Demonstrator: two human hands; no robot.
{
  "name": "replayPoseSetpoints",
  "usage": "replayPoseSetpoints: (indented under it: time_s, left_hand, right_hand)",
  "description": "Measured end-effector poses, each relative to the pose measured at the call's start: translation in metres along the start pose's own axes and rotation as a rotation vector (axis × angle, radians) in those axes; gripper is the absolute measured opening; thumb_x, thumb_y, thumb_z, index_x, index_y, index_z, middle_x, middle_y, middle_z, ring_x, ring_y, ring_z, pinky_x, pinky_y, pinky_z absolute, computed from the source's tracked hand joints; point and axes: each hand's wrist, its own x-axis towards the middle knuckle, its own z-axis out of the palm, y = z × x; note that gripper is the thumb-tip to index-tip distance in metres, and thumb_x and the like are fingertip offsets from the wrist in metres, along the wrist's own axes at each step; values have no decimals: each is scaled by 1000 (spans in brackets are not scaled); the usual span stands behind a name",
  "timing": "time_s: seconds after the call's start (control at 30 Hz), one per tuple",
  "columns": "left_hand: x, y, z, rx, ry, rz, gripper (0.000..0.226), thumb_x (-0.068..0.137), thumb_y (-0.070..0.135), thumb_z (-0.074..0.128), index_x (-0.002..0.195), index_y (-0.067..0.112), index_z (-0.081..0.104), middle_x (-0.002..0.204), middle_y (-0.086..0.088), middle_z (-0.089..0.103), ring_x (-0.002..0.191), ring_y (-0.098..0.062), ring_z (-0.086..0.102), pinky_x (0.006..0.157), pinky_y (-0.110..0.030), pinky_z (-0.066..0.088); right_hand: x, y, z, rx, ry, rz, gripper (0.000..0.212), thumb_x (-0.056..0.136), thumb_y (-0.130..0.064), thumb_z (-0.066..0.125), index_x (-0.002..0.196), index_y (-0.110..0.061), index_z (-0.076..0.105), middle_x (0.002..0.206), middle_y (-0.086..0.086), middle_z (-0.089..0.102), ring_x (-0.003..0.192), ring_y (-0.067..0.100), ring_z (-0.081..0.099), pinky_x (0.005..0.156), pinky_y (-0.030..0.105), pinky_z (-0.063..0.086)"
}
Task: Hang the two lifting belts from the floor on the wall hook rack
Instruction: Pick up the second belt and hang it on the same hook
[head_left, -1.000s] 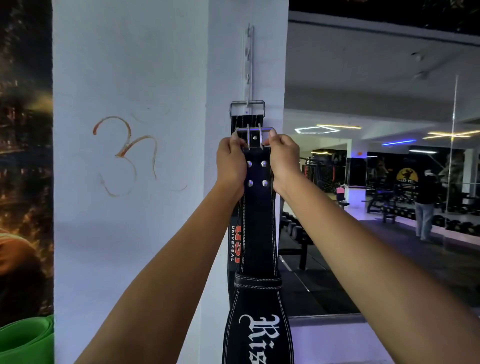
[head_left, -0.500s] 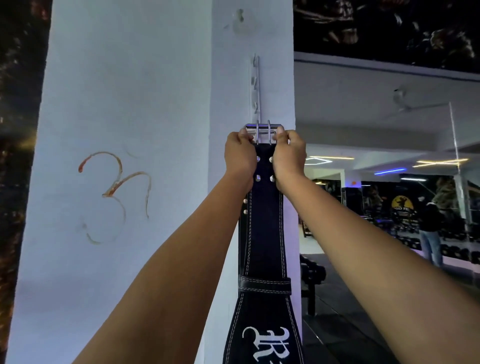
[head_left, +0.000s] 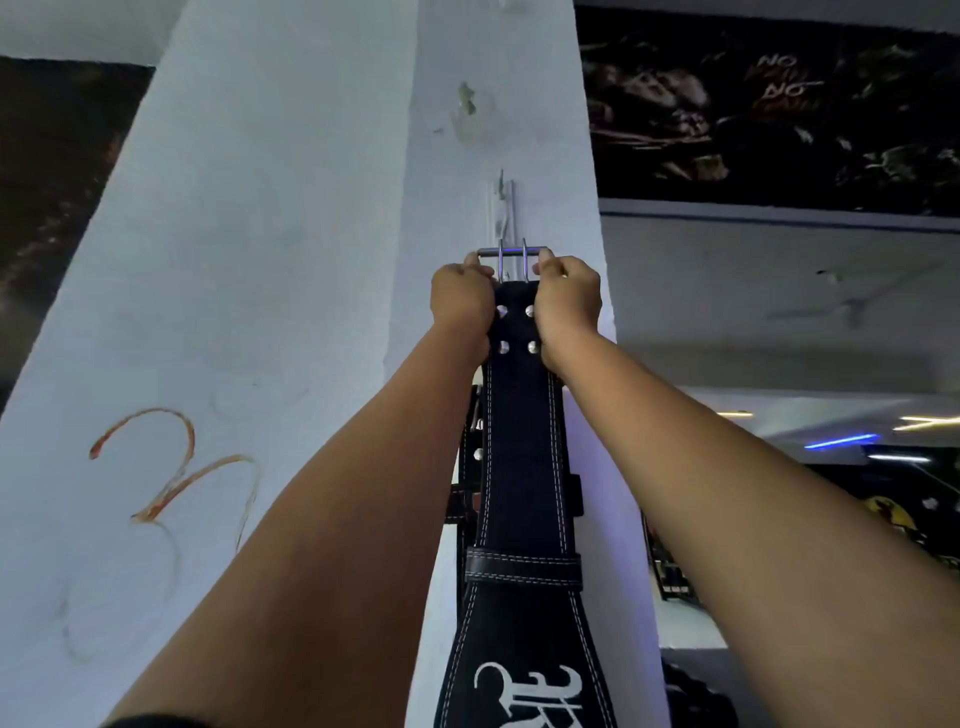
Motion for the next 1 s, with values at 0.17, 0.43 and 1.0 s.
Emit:
replayPoseSetpoints:
  time_s: [0.17, 0.43, 1.0]
  left_hand:
    - [38, -13, 12, 77, 36, 35, 30, 98, 16, 38, 69, 16, 44, 69, 1, 46, 54, -9, 41, 48, -20, 36]
    - [65, -25, 20, 111, 57, 25, 34, 98, 11, 35, 126, 1, 52, 119, -14, 63, 51, -16, 44, 43, -27, 40]
    - [48, -39, 1, 513, 105, 138, 41, 101, 26, 32, 117, -4, 55, 119, -18, 62, 110, -33, 57, 84, -35, 42]
  right_hand:
    - [33, 23, 17, 31, -14, 37, 32, 94, -26, 45, 91, 0, 64, 61, 1, 48, 70, 26, 50, 53, 27, 36]
    - [59, 35, 26, 89, -26, 201, 23, 88, -25, 56, 67, -14, 57, 56, 0, 51, 58, 24, 57, 53, 30, 47]
    - [23, 42, 8, -166, -23, 12, 34, 87, -37, 57, 78, -5, 63, 68, 3, 56, 70, 27, 53, 56, 28, 42]
